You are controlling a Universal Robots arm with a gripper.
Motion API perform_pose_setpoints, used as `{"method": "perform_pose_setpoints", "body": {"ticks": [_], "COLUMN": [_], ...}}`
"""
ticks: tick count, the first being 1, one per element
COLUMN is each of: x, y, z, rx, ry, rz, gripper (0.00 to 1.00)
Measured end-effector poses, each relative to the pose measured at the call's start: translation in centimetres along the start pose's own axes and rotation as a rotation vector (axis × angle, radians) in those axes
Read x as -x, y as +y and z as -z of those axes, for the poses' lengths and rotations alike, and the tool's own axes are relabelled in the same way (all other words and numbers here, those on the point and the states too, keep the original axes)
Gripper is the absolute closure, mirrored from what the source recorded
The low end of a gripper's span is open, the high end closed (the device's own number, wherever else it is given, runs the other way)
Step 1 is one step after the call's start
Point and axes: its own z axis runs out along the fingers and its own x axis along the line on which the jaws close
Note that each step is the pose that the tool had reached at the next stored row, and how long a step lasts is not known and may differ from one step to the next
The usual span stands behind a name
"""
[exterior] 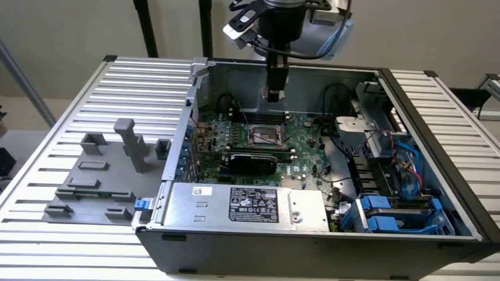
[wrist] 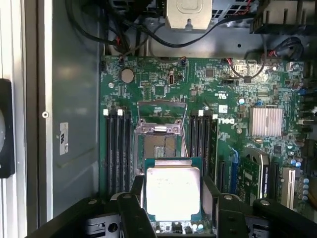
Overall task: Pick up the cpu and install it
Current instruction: 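Place the cpu into insertion slot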
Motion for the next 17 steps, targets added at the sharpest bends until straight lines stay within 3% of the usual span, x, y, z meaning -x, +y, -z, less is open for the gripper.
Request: {"method": "perform_pose_setpoints", "body": {"ticks": [7,13,17], "x": [0.2,0.2,0.2], "y": [-0.82,-0.90,-0.88], "z": [-0.56,-1.46,-1.50], "rx": [-0.0005,-0.0005,-0.0007], "ry": [-0.0005,-0.0004,-0.0006], "rz": [-0.024,-0.025,-0.025], "gripper": [0.45,0.45,0.45]}}
